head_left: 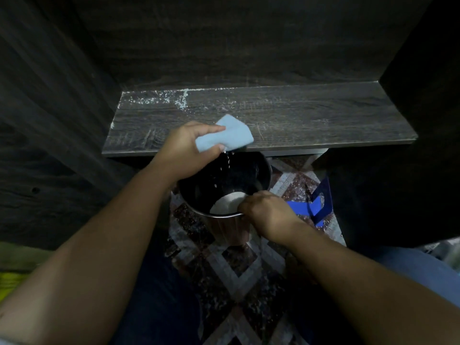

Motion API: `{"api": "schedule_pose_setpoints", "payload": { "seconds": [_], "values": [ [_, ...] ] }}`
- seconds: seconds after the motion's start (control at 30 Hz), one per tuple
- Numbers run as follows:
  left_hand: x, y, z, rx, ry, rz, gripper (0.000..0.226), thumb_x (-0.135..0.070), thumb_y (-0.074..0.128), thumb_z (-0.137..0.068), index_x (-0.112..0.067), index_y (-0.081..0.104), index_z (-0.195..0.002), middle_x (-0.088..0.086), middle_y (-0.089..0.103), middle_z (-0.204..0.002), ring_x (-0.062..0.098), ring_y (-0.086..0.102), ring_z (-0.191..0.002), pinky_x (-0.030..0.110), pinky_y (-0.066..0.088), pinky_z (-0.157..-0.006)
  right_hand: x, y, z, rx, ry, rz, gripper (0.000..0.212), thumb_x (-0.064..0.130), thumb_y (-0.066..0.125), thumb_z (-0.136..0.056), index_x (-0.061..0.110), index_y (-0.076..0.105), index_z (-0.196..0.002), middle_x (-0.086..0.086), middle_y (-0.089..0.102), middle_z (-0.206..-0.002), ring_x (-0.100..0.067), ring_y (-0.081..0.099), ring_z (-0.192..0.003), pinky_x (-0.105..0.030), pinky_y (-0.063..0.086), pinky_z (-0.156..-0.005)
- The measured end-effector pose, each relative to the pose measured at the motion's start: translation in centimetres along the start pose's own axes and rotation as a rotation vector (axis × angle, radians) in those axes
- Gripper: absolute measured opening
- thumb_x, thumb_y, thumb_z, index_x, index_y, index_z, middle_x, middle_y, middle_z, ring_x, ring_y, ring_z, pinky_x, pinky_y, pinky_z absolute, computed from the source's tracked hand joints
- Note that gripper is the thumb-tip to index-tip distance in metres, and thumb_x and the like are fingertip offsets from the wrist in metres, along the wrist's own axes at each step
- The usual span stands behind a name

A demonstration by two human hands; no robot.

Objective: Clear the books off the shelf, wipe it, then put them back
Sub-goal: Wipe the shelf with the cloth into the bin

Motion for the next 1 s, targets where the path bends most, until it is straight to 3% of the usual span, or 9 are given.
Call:
{"api": "schedule_pose_setpoints", "payload": {
  "seconds": [0.1,0.17,0.33,0.43,0.6,0.77,0.83,1.0],
  "values": [
    [0.5,-1.8,-1.2,-0.159,-0.01,-0.024,0.04,-0.031,0.072,-0.084,-0.031,0.065,-0.123,-0.009,0.054,-0.112,0.002,0.05,-0.099,0.0,0.031,-0.082,0.0,-0.2,-0.2,-0.058,-0.027,0.035,0.029,0.011,0.039,-0.073,0.006,0.067,-0.074,-0.01,0.063,-0.07,-0.034,0.06,-0.065,-0.042,0.053,-0.054],
    [1.2,-2.8,-2.4,-0.236,0.002,-0.064,0.04,-0.03,0.071,-0.085,-0.029,0.064,-0.124,-0.002,0.057,-0.119,0.008,0.052,-0.105,0.007,0.033,-0.089,0.0,-0.4,-0.2,-0.121,-0.045,0.061,0.033,0.013,0.034,-0.072,0.008,0.066,-0.072,-0.008,0.062,-0.07,-0.032,0.06,-0.064,-0.04,0.053,-0.053],
    [3.7,-4.7,-6.0,-0.343,0.01,-0.172,0.04,-0.033,0.067,-0.087,-0.024,0.063,-0.126,0.009,0.057,-0.124,0.027,0.052,-0.115,0.026,0.035,-0.101,-0.5,-1.6,-0.1,-0.184,-0.014,0.074,0.006,0.012,0.058,-0.064,0.013,0.063,-0.065,-0.003,0.06,-0.064,-0.026,0.059,-0.058,-0.027,0.046,-0.052],
    [3.7,-4.0,-8.5,-0.307,0.064,-0.279,0.041,-0.034,0.064,-0.089,-0.024,0.06,-0.129,0.007,0.055,-0.127,0.029,0.047,-0.116,0.029,0.032,-0.099,-1.4,-1.7,-0.2,-0.216,0.006,0.047,0.007,0.012,0.056,-0.066,0.014,0.064,-0.066,-0.002,0.061,-0.065,-0.026,0.058,-0.059,-0.027,0.044,-0.054],
    [0.7,-2.3,-11.8,-0.27,0.295,-0.593,0.042,-0.034,0.063,-0.089,-0.024,0.058,-0.129,0.01,0.051,-0.131,0.037,0.045,-0.112,0.045,0.036,-0.09,-2.6,-1.7,-0.4,-0.226,0.056,0.039,0.012,0.015,0.051,-0.067,0.014,0.064,-0.066,-0.002,0.06,-0.064,-0.026,0.057,-0.06,-0.028,0.043,-0.056],
    [-1.2,-0.8,-13.0,-0.323,0.533,-0.924,0.026,-0.024,0.062,-0.088,-0.017,0.064,-0.113,0.012,0.06,-0.124,0.037,0.055,-0.103,0.042,0.037,-0.077,-3.4,-1.0,-0.6,-0.206,0.107,0.013,0.024,0.018,0.041,-0.07,0.012,0.064,-0.07,-0.004,0.06,-0.066,-0.029,0.057,-0.062,-0.03,0.043,-0.055],
    [-0.7,-0.3,-13.3,-0.308,0.517,-1.017,0.026,-0.022,0.06,-0.09,-0.013,0.066,-0.113,0.011,0.061,-0.125,0.035,0.056,-0.104,0.041,0.035,-0.079,-3.5,-0.8,-0.7,-0.205,0.123,-0.017,0.023,0.018,0.04,-0.07,0.011,0.062,-0.07,-0.005,0.059,-0.066,-0.031,0.056,-0.06,-0.031,0.043,-0.052],
    [1.6,1.1,-14.3,-0.07,0.358,-0.888,0.041,-0.027,0.06,-0.092,-0.005,0.06,-0.127,0.018,0.051,-0.139,0.04,0.051,-0.117,0.048,0.043,-0.088,-2.7,-1.2,-0.9,-0.229,0.061,0.012,0.015,0.013,0.049,-0.066,0.012,0.065,-0.066,-0.002,0.061,-0.064,-0.028,0.057,-0.057,-0.029,0.044,-0.05]
  ]
}}
Point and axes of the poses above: each hand's wrist, its own z-axis away from the middle knuckle, its own y-axis out of the palm, x = y × z, the point moved 10 cm from there along -z, towards the middle knuckle
